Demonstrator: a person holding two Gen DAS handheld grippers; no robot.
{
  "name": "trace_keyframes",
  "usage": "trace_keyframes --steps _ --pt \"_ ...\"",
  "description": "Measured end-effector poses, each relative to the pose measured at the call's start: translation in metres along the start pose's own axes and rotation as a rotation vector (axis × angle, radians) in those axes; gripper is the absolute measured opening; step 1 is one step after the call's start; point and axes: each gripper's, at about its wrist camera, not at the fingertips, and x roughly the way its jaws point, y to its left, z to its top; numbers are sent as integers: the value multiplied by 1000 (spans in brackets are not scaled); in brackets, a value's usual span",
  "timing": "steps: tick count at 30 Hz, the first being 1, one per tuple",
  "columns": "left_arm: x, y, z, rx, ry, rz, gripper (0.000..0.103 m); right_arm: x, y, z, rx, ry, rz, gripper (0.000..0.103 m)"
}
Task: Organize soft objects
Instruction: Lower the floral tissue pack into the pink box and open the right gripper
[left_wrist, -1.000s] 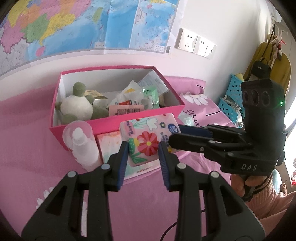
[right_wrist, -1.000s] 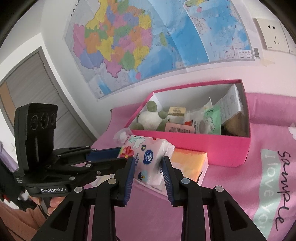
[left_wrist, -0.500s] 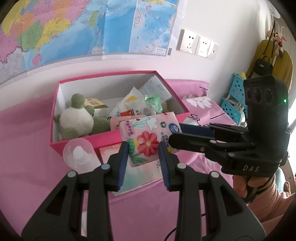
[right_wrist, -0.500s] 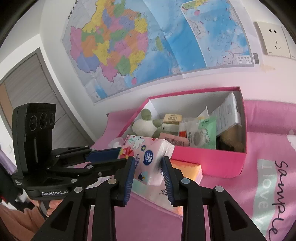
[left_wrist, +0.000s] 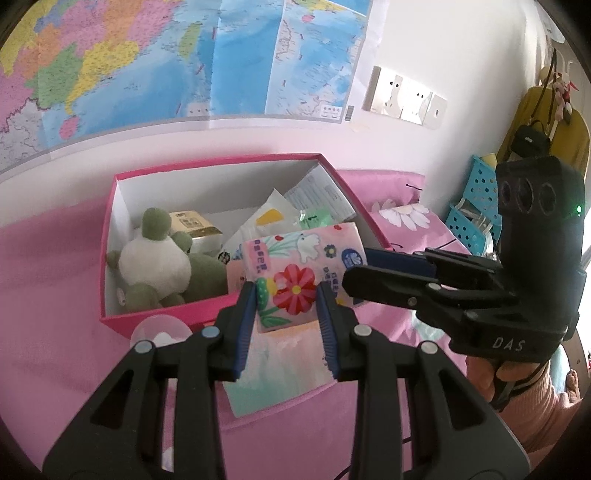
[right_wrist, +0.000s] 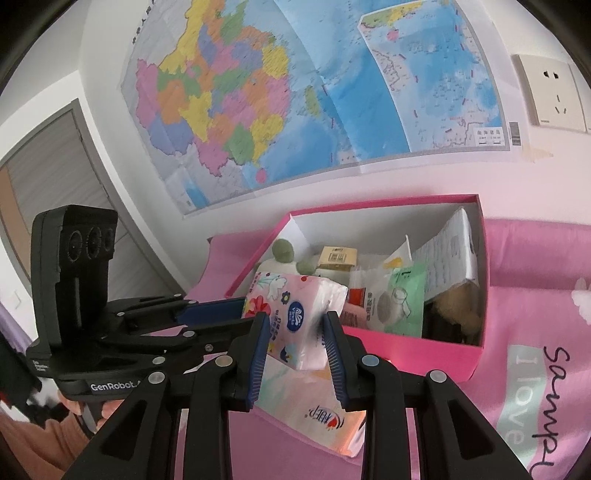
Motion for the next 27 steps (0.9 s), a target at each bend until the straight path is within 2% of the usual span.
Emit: trace_keyframes --steps 27 --pt "24 12 22 -26 22 22 34 16 -8 21 15 -20 -26 30"
